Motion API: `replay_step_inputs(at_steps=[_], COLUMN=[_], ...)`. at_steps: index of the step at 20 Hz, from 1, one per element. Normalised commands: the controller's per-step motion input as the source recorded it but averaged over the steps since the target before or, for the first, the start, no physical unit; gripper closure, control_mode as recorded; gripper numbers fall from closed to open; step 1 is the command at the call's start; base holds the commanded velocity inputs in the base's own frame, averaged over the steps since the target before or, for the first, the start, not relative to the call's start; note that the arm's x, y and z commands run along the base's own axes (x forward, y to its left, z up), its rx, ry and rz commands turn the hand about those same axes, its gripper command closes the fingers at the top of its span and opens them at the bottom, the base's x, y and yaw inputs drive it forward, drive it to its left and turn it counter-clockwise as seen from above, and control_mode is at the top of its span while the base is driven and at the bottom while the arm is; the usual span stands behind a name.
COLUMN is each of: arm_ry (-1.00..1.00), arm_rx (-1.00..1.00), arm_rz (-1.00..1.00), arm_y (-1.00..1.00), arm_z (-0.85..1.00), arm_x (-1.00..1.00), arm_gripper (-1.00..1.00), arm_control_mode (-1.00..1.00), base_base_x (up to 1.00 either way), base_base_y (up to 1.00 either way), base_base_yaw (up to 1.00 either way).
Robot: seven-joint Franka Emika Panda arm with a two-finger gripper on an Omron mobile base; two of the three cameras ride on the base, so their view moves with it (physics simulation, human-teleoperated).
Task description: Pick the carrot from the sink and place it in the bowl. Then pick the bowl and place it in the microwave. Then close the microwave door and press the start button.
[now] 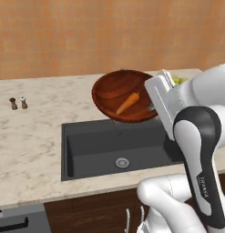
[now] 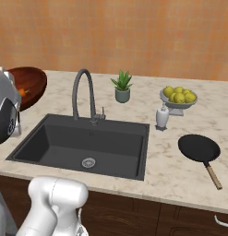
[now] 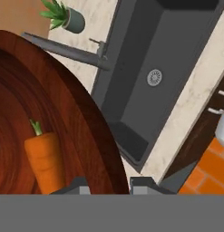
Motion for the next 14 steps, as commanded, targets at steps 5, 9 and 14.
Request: replay_step_inputs(at_steps=[5,9,14], arm_ry=[0.00,0.01,0.00], arm_rx=[0.07,0.00,0.00], arm_rz=[-0.11,0.00,0.00], arm_y=[-0.30,0.02,0.00], arm_z=[0.32,0.00,0.00], arm_x=[-0.12,-0.06,0.00], arm_gripper=[1.00,1.00,1.00], arm_control_mode=[-1.00,1.00,1.00], base_base_x=[0.00,-0.40,-0.98], base_base_y=[0.00,0.09,0.12], base_base_yaw=[0.00,-0.02,0.00])
